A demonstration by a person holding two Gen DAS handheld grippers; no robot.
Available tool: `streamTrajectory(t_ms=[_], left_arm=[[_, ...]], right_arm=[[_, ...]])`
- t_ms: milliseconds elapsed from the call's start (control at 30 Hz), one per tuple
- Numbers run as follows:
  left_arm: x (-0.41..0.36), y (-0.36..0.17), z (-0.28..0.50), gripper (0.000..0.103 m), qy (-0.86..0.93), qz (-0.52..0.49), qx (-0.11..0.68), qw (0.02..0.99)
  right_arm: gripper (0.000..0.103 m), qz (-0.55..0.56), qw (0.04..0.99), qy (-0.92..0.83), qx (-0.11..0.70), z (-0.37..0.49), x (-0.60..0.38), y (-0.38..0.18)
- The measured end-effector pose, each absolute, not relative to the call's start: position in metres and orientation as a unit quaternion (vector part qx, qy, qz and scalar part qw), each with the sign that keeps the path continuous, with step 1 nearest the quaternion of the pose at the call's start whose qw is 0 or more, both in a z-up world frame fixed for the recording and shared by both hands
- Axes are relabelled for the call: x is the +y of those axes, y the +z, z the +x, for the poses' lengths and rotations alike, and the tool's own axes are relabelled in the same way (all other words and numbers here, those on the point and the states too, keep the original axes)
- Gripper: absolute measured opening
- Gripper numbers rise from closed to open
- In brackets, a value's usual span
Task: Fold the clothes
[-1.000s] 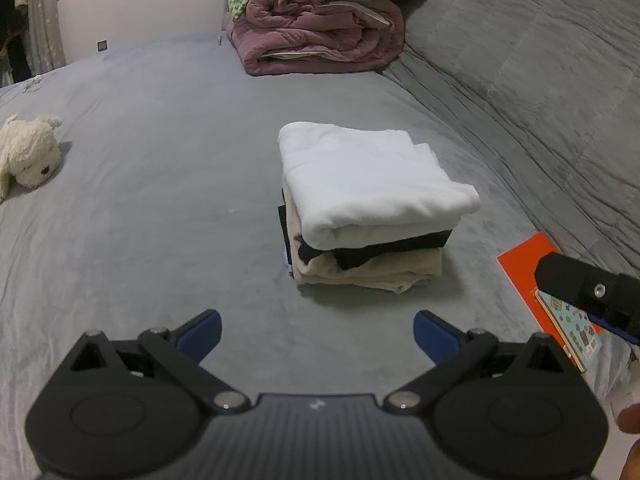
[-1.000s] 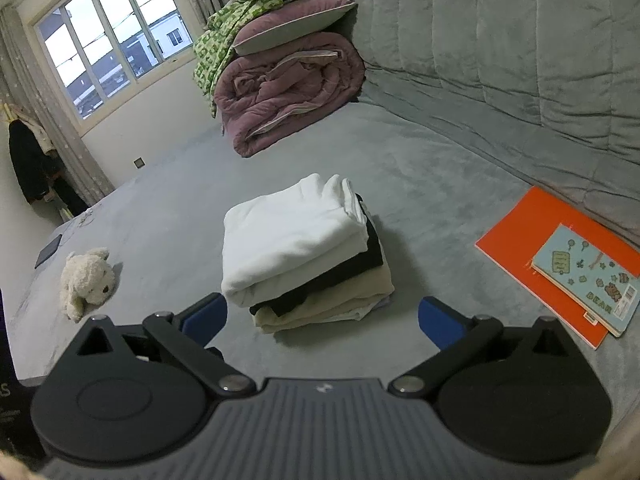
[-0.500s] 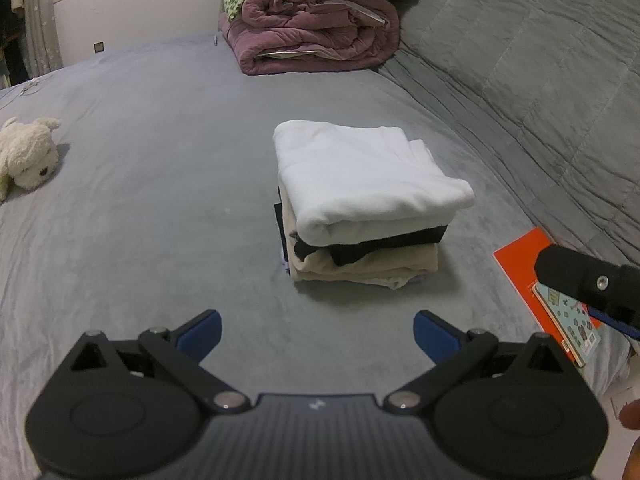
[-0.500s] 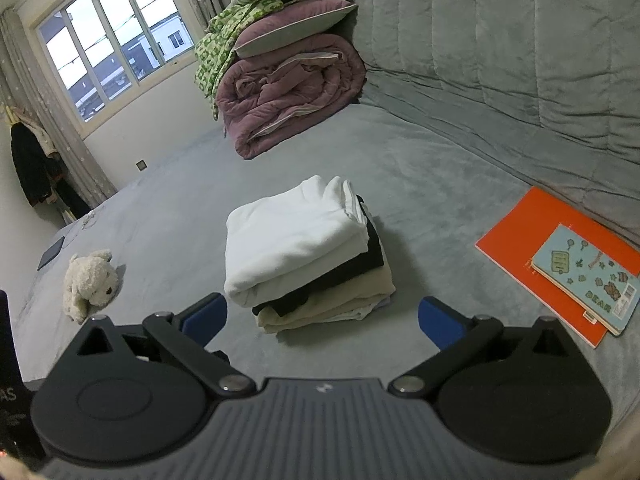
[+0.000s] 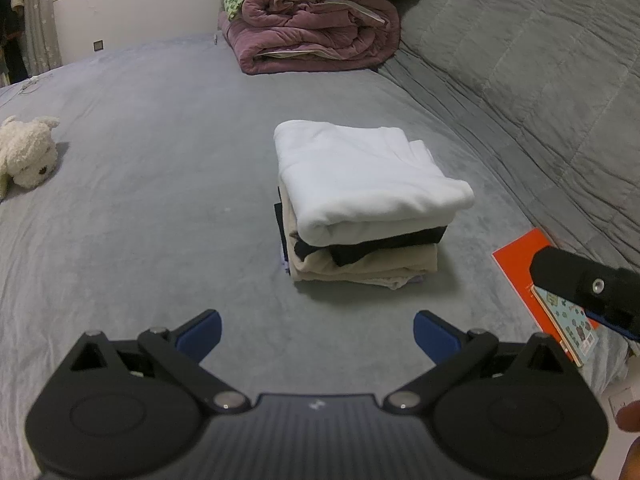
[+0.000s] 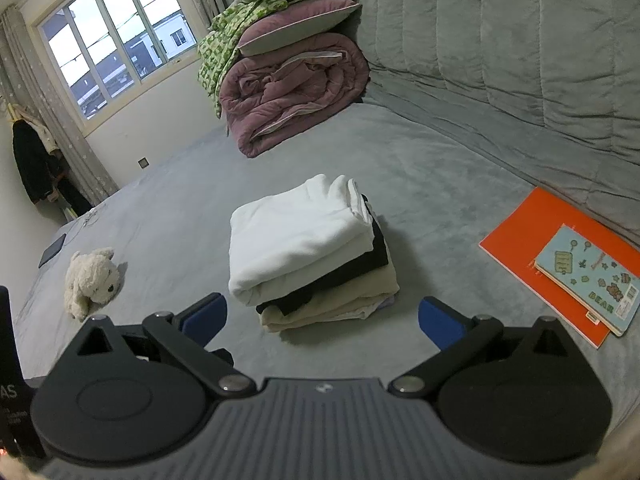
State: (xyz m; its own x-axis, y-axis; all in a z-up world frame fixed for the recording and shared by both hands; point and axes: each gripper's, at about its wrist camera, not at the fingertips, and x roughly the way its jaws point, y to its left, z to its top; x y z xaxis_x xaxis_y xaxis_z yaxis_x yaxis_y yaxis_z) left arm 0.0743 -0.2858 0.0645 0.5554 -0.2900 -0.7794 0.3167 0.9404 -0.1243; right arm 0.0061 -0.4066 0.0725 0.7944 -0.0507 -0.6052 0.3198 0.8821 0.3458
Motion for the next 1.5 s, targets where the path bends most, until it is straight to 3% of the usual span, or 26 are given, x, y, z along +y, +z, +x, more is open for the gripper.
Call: streamTrajectory(t_ms=[933,1500], left_arm=[[-0.271,0.065,0.070,0.102,-0.169,0.008,0.430,0.887],[-0.222,0.077,0.018,0.102,-0.158,0.004,0.389,0.908]], right_arm=[[0.103,0.201,0.926,-0.120,0.295,0.003,-0.395,0.073],[0.103,0.180,0.941,-0.140,0.251,-0.046,-0.357,0.075]])
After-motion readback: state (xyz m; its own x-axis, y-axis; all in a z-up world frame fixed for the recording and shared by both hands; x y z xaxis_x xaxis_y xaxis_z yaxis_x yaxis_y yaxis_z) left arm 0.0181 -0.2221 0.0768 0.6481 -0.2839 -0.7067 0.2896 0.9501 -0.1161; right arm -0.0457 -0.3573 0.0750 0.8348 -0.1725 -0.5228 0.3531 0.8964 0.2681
